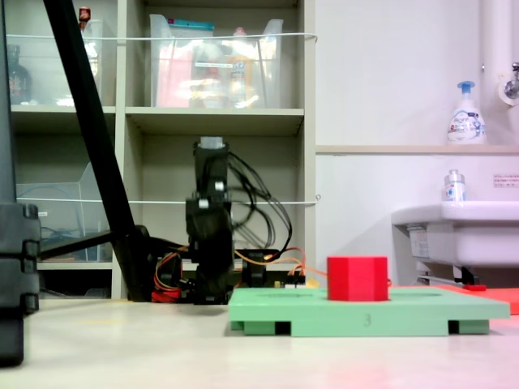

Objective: Put the octagonal pillar block into the corresponding hole

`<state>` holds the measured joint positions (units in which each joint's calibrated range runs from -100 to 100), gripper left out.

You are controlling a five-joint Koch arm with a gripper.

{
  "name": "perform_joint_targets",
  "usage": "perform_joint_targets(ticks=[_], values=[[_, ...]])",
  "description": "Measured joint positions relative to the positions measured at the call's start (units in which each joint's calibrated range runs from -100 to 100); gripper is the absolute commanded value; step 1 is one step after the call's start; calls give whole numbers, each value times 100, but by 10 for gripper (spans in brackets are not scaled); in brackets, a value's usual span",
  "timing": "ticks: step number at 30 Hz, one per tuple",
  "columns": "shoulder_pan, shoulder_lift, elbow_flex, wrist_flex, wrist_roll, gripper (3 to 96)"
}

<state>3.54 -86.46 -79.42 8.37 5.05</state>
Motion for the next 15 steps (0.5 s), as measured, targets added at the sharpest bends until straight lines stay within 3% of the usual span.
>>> perform_joint_targets(ticks=[6,11,15], values=[[151,-1149,-1970,470,-127,489],[142,-1300,-1979,69,-274,454],[112,-1300,-1960,-69,-274,497]])
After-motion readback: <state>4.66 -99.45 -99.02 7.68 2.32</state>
